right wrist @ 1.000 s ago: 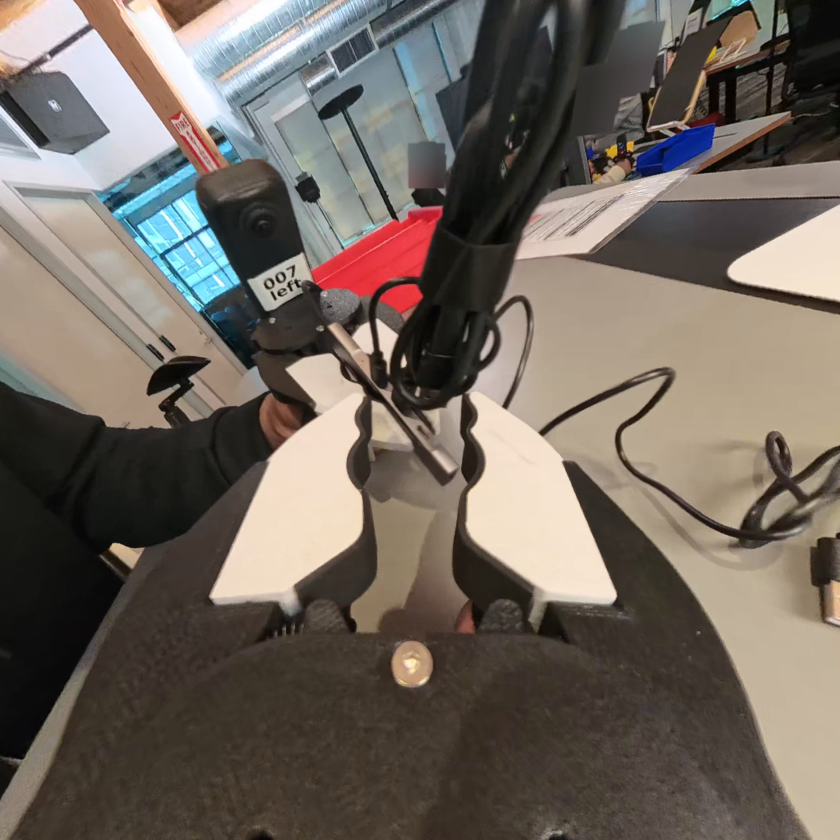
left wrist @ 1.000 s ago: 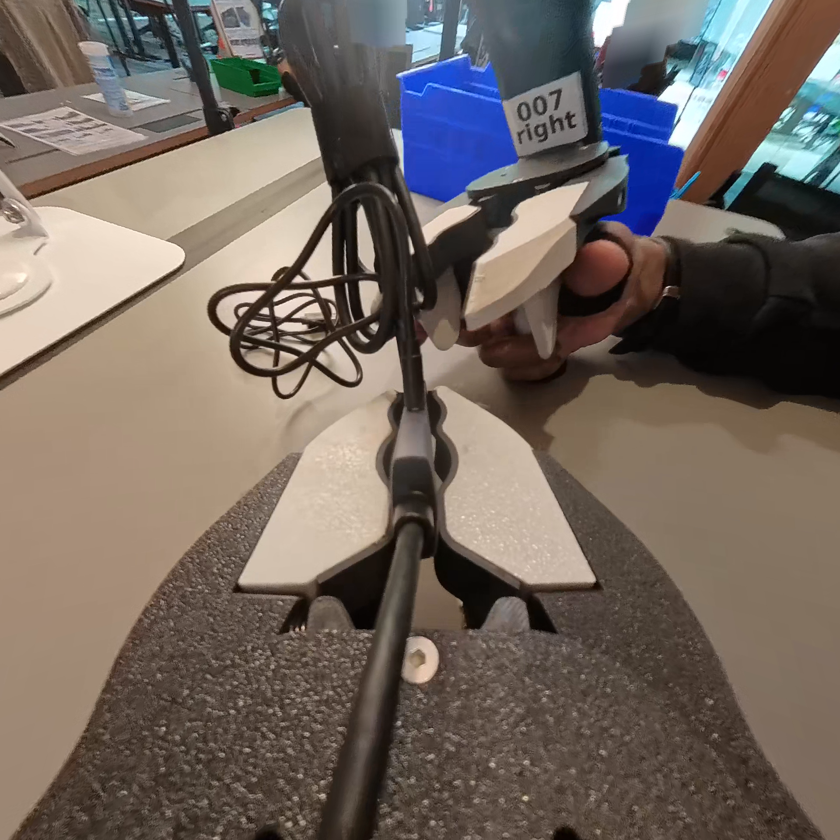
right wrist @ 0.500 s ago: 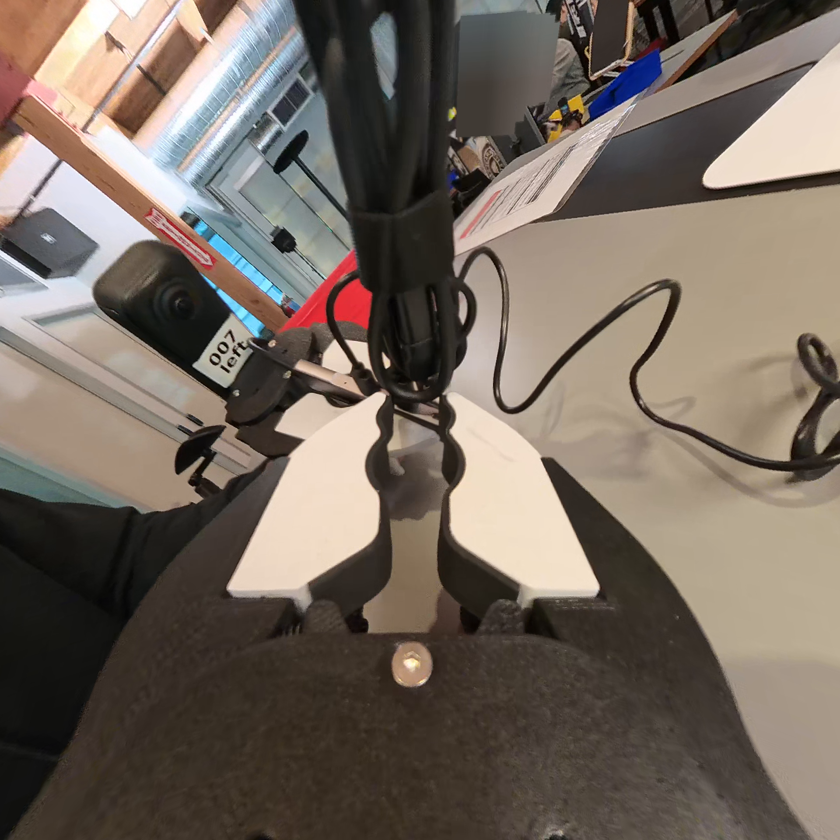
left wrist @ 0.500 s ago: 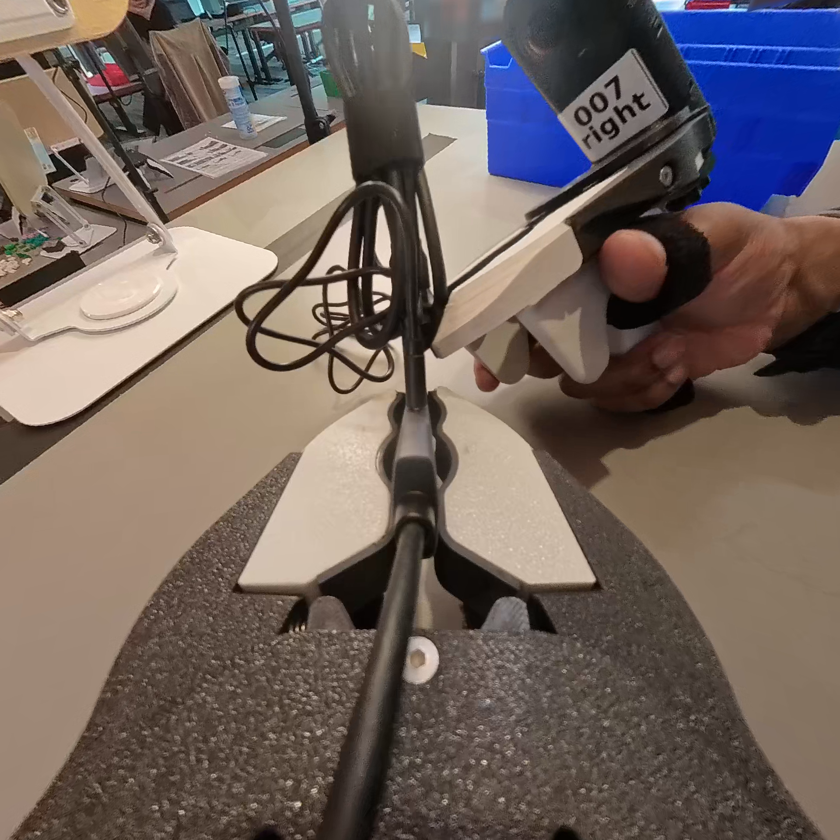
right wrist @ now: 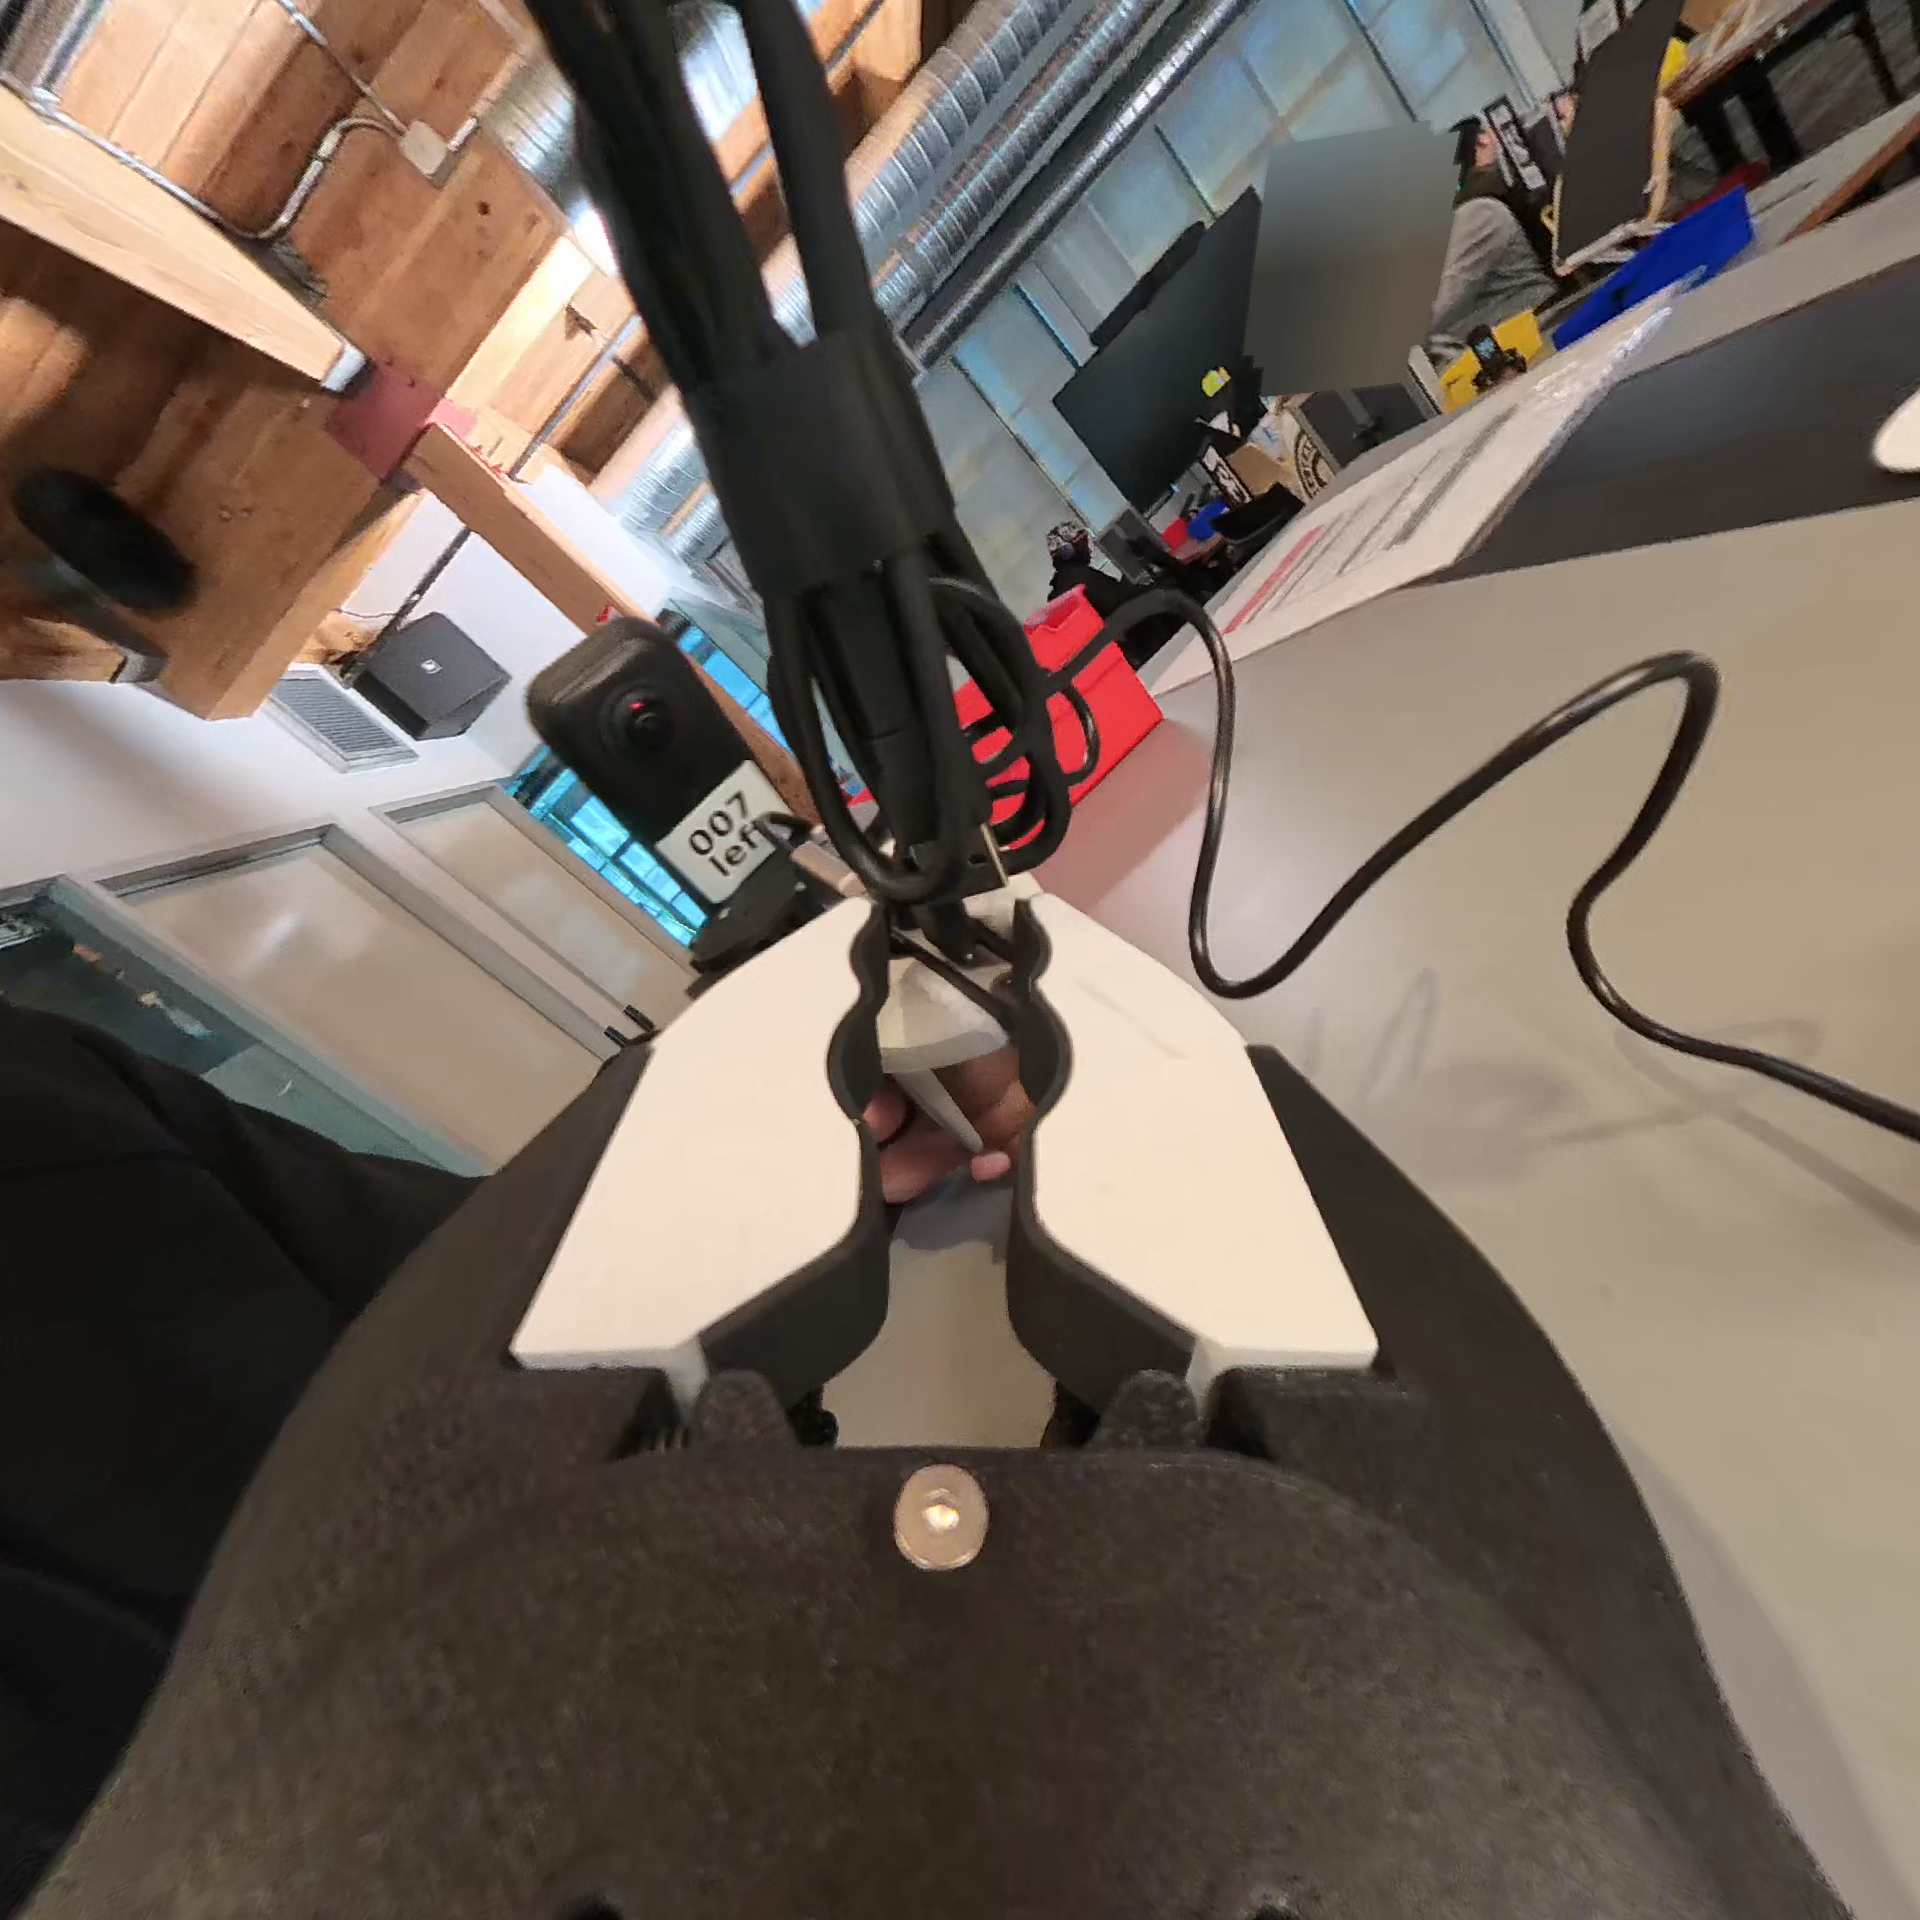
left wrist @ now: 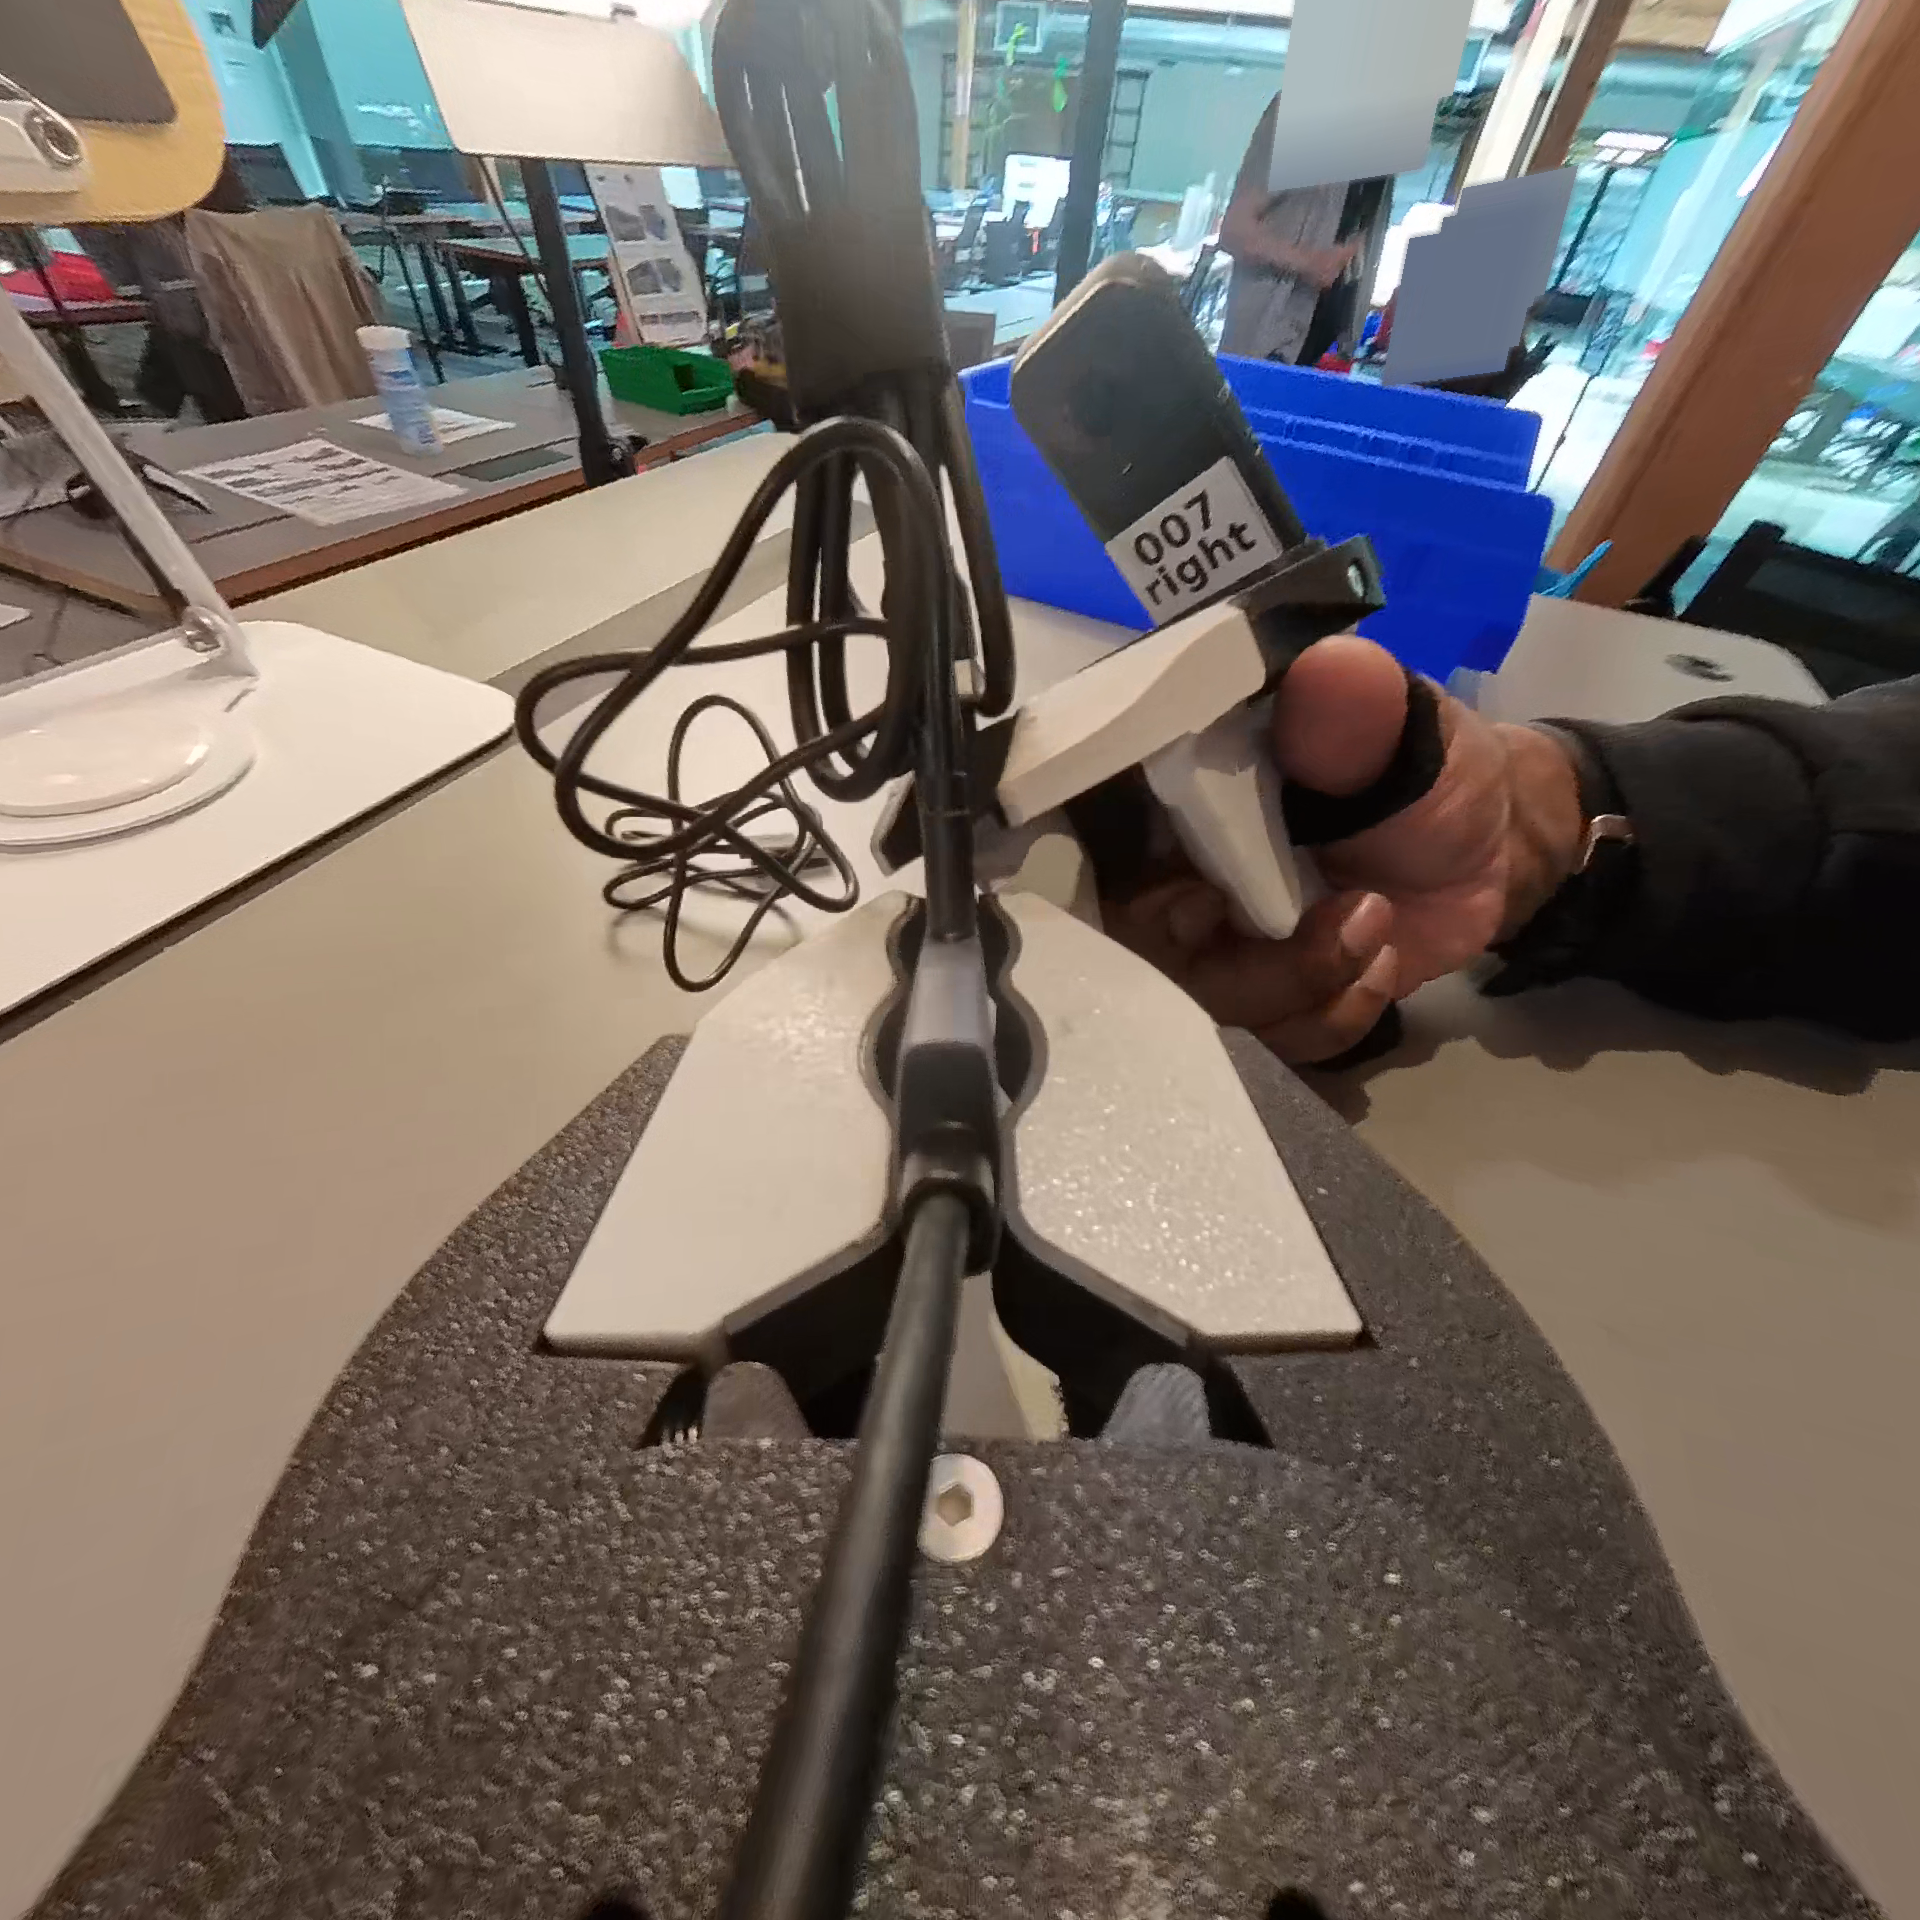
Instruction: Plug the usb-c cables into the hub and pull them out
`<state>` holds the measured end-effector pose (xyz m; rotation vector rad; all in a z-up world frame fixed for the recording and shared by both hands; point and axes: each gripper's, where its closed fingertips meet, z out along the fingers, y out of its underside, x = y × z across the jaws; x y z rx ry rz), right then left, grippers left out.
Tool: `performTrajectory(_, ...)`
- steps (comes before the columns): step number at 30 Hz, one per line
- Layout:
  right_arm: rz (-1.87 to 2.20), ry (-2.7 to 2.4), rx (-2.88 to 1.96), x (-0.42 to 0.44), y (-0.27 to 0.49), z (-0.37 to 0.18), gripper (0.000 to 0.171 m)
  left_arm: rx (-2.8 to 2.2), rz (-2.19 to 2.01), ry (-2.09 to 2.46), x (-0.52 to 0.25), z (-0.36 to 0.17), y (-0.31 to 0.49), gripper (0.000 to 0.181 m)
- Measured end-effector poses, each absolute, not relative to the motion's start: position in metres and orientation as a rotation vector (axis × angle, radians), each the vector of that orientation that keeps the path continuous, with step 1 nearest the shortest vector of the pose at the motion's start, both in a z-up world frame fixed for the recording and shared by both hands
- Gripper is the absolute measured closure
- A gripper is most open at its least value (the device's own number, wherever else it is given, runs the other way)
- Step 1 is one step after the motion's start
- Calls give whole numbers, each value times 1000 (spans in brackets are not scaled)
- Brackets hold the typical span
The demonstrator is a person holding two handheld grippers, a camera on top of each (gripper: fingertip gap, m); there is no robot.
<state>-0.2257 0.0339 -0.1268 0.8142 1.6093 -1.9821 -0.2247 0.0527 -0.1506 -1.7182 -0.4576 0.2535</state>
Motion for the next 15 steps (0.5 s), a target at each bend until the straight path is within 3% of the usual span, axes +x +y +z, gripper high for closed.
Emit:
performTrajectory(6,-2046,1578,760,-222,33,-118,149,-1623,138,-473,-222,-141,49,170)
performTrajectory(15,-2199,1720,867,-234,38,-115,148,-1643,308,-524,-232,-143,47,171)
